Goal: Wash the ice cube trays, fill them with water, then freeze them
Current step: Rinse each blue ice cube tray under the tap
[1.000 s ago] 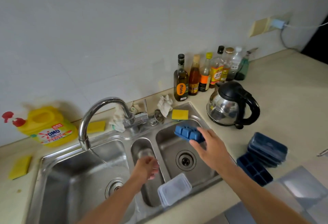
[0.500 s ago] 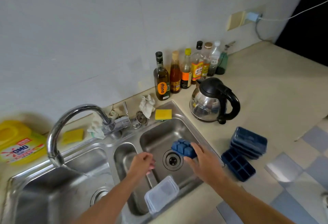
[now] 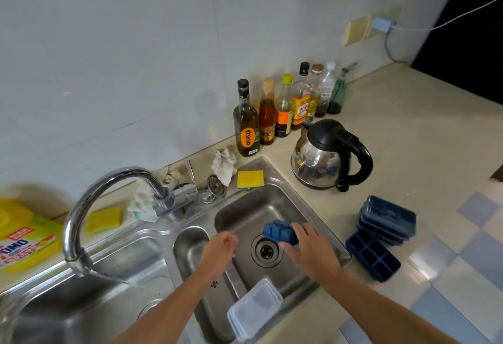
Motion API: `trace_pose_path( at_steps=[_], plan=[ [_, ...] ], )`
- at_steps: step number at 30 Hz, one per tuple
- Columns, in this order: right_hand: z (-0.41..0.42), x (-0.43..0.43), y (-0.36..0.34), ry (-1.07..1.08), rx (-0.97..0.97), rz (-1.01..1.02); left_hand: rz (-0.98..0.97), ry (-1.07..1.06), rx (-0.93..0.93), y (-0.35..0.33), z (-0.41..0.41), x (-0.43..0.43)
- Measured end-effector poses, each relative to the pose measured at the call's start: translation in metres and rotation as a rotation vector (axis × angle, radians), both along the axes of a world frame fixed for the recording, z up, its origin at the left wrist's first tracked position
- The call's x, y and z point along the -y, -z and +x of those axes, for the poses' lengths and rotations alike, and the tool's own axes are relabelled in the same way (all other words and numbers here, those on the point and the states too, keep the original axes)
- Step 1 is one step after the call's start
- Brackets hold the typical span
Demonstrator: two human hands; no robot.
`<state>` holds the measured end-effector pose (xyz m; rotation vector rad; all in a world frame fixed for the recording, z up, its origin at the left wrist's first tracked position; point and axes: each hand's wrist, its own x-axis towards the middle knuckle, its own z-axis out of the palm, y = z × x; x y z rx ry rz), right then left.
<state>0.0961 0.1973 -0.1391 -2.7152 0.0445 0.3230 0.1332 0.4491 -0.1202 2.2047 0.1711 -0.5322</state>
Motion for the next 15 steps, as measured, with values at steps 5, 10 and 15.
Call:
trace_pose_path(
  at_steps=[5,10,15],
  plan=[
    [0.002,-0.011,-0.005,0.067,0.021,0.041,0.076,0.045,0.046,-0.003,0.003,0.001],
    [-0.005,-0.005,-0.007,0.025,0.003,0.058,0.128,0.085,0.033,0.004,-0.004,0.021],
    [-0.014,0.023,-0.018,0.051,0.030,0.189,0.115,-0.009,0.012,0.009,-0.016,0.059]
  ],
)
